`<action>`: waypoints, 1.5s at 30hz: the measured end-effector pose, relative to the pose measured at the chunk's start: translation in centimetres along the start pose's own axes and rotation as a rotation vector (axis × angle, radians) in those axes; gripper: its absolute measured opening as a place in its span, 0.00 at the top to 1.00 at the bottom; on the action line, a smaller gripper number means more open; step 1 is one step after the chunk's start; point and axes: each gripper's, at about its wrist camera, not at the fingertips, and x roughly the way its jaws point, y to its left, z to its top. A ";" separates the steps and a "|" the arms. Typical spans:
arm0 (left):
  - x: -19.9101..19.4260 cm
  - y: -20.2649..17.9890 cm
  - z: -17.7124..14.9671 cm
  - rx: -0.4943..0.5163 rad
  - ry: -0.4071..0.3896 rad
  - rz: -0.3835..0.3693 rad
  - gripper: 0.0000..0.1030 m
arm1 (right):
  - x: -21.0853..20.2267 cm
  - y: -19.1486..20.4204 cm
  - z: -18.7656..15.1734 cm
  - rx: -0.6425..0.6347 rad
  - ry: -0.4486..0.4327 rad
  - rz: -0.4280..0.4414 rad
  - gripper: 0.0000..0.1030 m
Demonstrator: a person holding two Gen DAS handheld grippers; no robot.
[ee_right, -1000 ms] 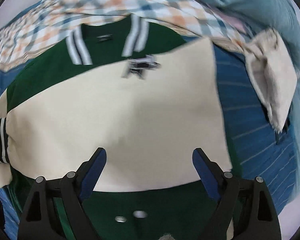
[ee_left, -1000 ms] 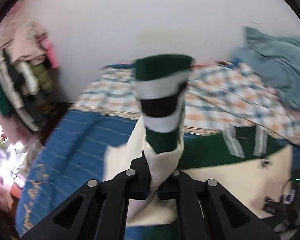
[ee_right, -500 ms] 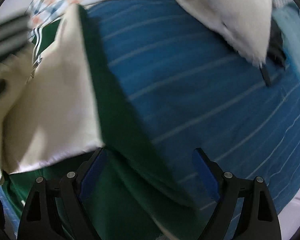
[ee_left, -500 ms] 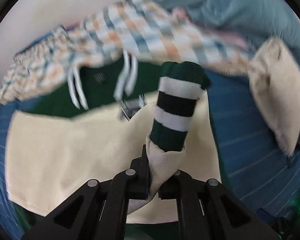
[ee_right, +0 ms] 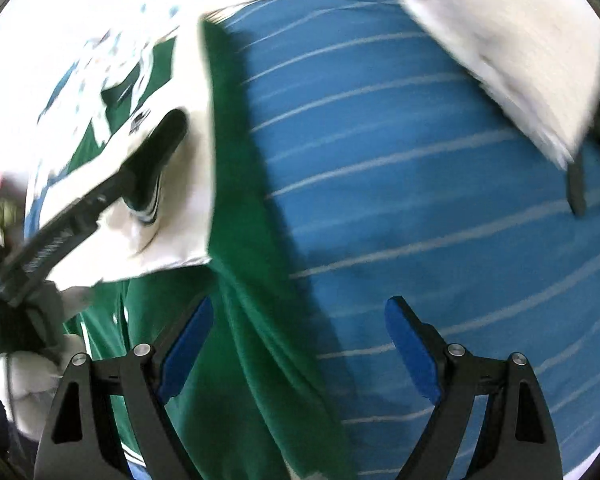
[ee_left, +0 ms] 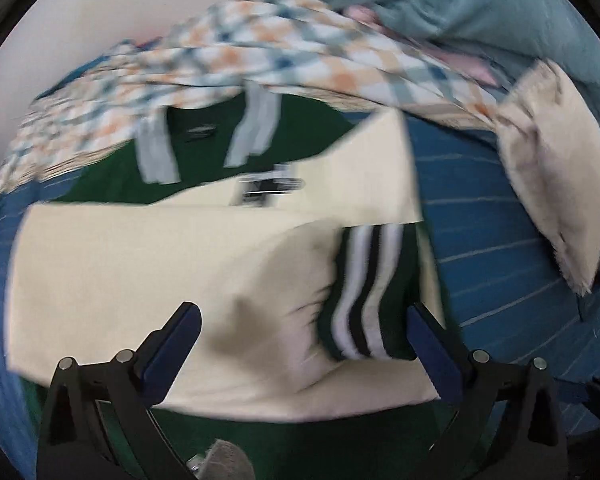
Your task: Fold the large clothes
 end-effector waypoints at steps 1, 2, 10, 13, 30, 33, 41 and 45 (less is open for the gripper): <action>-1.1 1.3 -0.6 -0.042 -0.007 0.028 0.00 | 0.8 1.3 0.4 -0.051 0.016 -0.018 0.13; -1.9 3.0 -1.3 -0.081 -0.012 0.064 0.00 | 1.7 2.3 0.9 -0.091 0.031 -0.029 0.13; -2.8 15.8 -10.5 -0.209 0.119 0.409 0.00 | 4.1 -0.1 4.4 0.097 0.001 0.074 0.55; -0.4 20.8 -12.9 -0.254 0.202 0.483 0.00 | 4.8 -5.5 4.3 0.262 0.012 0.064 0.55; 5.9 29.5 -11.2 -0.309 0.256 0.447 0.00 | 3.7 -2.2 4.8 0.090 0.078 -0.140 0.50; 6.3 29.3 -11.0 -0.262 0.238 0.428 0.00 | 3.6 0.9 4.3 -0.039 0.055 -0.159 0.41; 7.0 31.9 -9.9 -0.371 0.190 0.365 0.00 | 5.8 0.3 6.6 0.060 -0.092 -0.303 0.45; 6.5 32.1 -10.3 -0.383 0.191 0.347 0.00 | 6.4 -0.7 7.3 0.089 -0.004 -0.286 0.43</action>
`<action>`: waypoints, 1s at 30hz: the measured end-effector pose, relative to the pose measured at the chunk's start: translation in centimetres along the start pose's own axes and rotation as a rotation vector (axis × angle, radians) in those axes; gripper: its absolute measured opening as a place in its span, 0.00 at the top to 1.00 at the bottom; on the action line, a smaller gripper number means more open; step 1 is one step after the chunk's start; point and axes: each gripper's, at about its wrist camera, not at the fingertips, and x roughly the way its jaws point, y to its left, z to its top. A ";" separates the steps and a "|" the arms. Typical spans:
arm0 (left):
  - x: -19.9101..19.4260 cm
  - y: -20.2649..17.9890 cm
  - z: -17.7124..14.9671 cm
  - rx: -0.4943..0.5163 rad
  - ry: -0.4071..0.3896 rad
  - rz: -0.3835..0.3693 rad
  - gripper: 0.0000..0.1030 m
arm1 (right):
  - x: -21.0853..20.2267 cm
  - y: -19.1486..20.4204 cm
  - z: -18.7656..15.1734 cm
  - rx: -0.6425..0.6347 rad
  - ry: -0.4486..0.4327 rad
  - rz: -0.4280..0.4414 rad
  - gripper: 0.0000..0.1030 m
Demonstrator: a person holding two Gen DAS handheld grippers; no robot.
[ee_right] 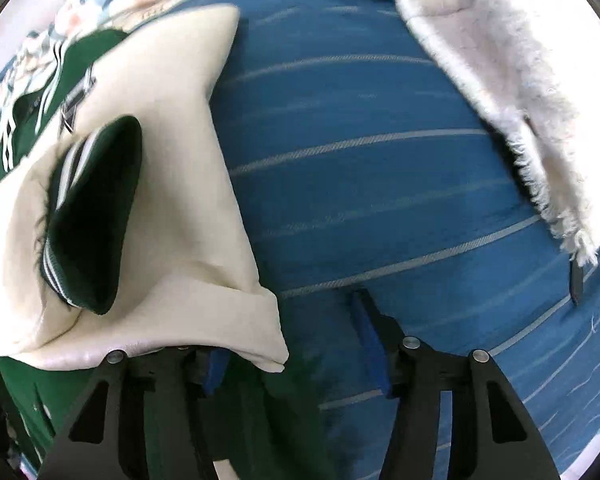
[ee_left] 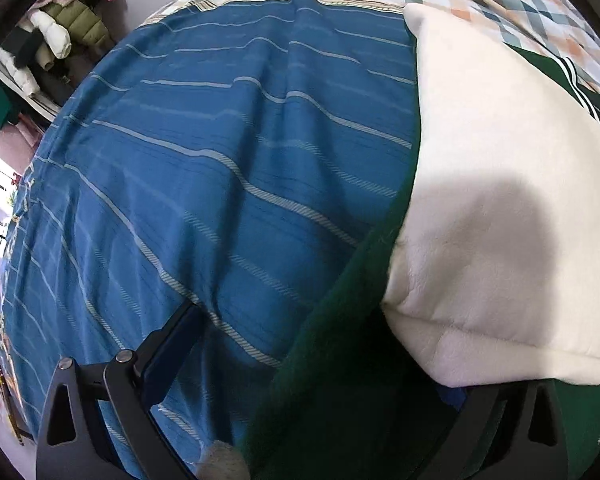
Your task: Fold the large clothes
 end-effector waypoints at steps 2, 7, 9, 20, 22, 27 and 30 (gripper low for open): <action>-0.8 0.5 -0.5 0.014 0.020 0.013 0.00 | -1.1 0.0 0.2 0.043 0.077 -0.007 0.43; -4.8 2.4 -3.9 0.076 -0.013 0.061 0.00 | -8.2 -1.5 -0.6 0.151 -0.033 0.101 0.40; -4.8 3.3 -4.8 0.087 -0.029 0.068 0.00 | -8.5 -0.7 -0.6 0.168 -0.061 0.282 0.40; -0.1 4.4 -5.8 -0.032 -0.031 -0.030 0.00 | 0.4 7.2 4.8 0.082 0.019 0.306 0.86; 0.0 4.8 -5.7 -0.037 0.002 -0.058 0.00 | -2.2 7.2 5.5 0.104 -0.078 0.278 0.88; -4.0 5.4 -4.8 -0.043 0.007 0.011 0.00 | -3.2 5.2 8.4 0.100 -0.134 0.106 0.86; -6.2 4.3 -3.6 -0.007 -0.010 0.065 0.00 | -2.3 5.1 8.8 0.077 -0.065 0.073 0.80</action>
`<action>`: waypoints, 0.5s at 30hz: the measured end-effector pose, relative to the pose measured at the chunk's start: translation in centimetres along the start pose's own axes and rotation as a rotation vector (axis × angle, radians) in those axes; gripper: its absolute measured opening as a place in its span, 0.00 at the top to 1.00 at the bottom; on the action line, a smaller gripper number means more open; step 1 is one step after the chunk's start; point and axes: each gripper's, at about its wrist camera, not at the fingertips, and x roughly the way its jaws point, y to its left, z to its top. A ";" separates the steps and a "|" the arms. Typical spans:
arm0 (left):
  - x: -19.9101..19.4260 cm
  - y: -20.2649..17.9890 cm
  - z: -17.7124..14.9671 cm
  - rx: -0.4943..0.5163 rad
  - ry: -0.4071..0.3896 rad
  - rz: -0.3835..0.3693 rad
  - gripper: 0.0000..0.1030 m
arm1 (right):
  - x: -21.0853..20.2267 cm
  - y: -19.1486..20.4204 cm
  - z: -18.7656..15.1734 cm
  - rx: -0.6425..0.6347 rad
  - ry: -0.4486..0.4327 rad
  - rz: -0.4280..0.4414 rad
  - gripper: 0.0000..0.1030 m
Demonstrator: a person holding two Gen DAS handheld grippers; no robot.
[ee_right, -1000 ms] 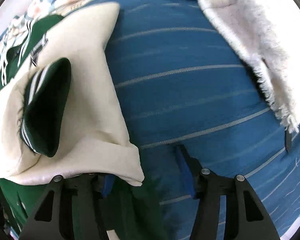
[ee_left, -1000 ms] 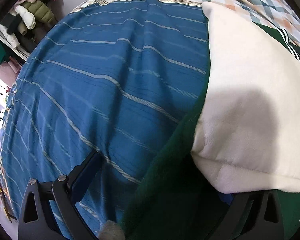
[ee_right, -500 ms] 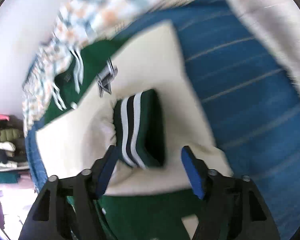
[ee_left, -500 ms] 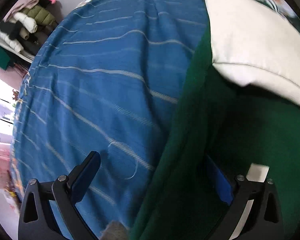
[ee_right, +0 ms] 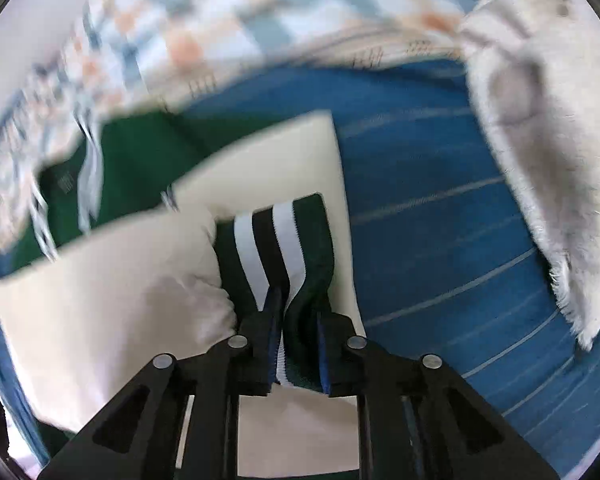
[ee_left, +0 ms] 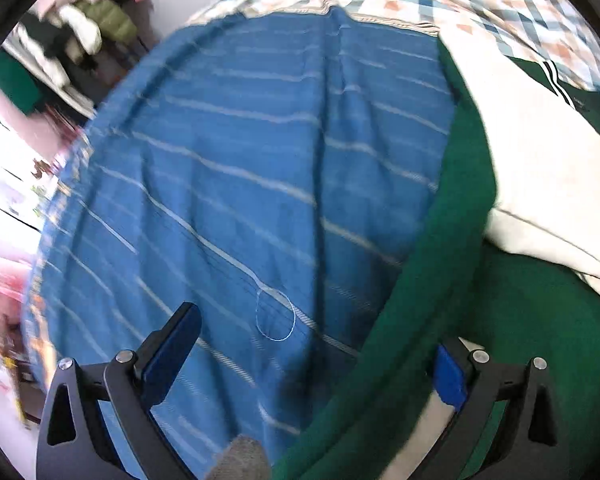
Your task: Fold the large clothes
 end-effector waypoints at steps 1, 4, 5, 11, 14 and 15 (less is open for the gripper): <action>-0.6 -1.0 1.0 0.025 -0.007 0.004 0.00 | -0.7 0.0 -0.1 0.014 -0.017 -0.010 0.74; -1.5 -3.8 3.9 0.056 -0.090 -0.006 0.00 | -4.5 0.4 -1.1 0.022 -0.160 0.021 0.63; -2.0 -4.7 4.3 0.059 -0.118 -0.003 0.00 | -4.9 1.0 -1.2 0.008 -0.184 0.037 0.61; -0.6 -9.6 9.6 0.093 -0.199 0.012 0.00 | 2.5 7.5 0.0 -0.124 -0.027 0.091 0.60; 5.2 -11.2 10.4 0.192 -0.072 0.036 0.00 | 6.0 5.8 0.6 -0.073 0.046 0.062 0.71; 6.8 -11.0 10.4 0.182 -0.043 -0.005 0.00 | 6.2 5.7 0.8 -0.066 0.061 0.068 0.73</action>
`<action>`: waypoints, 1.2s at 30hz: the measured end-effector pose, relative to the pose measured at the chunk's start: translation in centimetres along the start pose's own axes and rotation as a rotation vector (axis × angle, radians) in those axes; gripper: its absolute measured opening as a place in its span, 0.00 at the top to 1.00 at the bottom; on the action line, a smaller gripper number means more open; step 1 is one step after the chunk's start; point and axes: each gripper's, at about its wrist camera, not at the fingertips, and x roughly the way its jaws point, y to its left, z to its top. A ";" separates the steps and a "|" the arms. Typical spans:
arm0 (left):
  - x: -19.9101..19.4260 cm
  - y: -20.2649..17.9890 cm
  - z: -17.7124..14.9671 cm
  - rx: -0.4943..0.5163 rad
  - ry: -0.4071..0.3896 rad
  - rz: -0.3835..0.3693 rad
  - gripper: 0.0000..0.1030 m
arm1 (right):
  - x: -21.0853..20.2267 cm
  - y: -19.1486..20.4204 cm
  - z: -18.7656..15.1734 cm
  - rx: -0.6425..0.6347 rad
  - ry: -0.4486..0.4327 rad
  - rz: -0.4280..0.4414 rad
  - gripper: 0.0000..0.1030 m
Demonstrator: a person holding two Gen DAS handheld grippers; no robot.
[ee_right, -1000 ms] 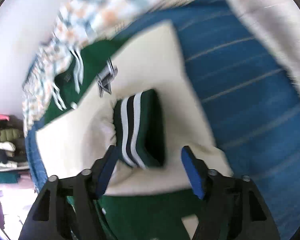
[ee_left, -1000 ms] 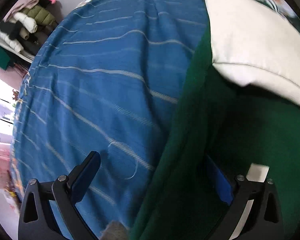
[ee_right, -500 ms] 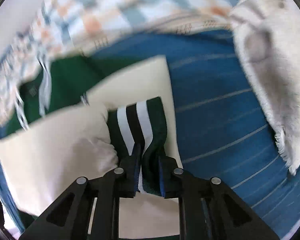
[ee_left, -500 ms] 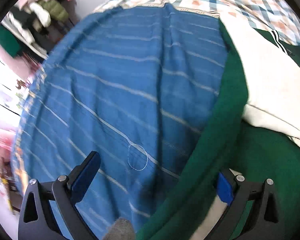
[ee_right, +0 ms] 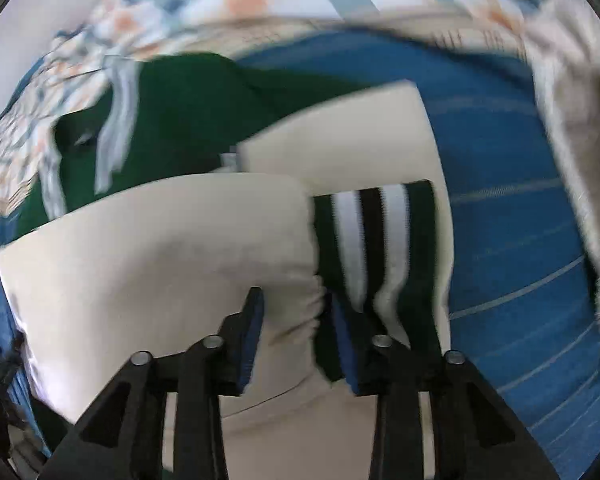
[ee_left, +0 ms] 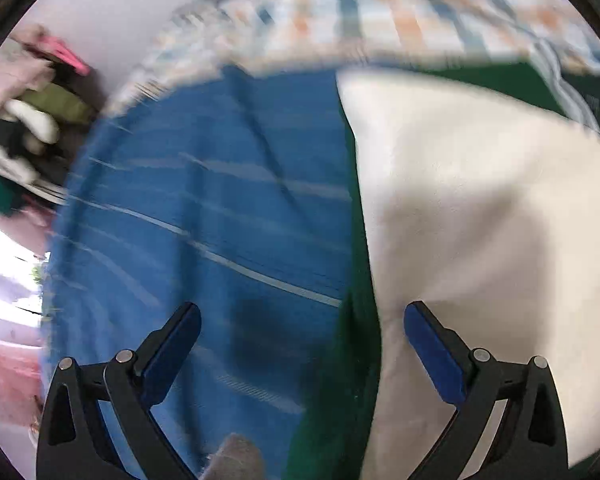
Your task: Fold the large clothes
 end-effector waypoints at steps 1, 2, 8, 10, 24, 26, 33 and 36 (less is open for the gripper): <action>0.2 0.4 0.1 -0.023 0.004 -0.017 0.00 | -0.3 0.2 0.4 -0.005 0.024 -0.002 0.73; 0.2 0.9 0.2 -0.036 0.021 -0.028 0.00 | -1.2 0.3 0.5 -0.015 0.043 -0.002 0.73; -7.0 4.0 -2.4 -0.056 -0.039 -0.006 0.00 | -8.3 -3.7 -5.3 0.022 0.087 0.025 0.48; -9.7 5.0 -6.1 -0.059 -0.040 -0.002 0.00 | -9.1 -6.0 -8.8 0.067 0.121 0.006 0.48; -5.4 6.8 -21.6 0.058 0.190 -0.012 0.00 | -6.2 -9.9 -28.0 0.315 0.253 -0.240 0.75; -6.2 6.8 -21.6 0.070 0.197 0.019 0.00 | -9.0 -5.5 -28.7 0.241 0.173 -0.180 0.60; -11.6 4.8 -26.8 0.104 0.182 -0.023 0.00 | -1.5 7.9 -34.8 -0.012 0.400 0.052 0.42; -11.1 3.3 -29.1 0.139 0.217 -0.031 0.00 | 0.3 10.5 -36.7 -0.075 0.339 -0.072 0.55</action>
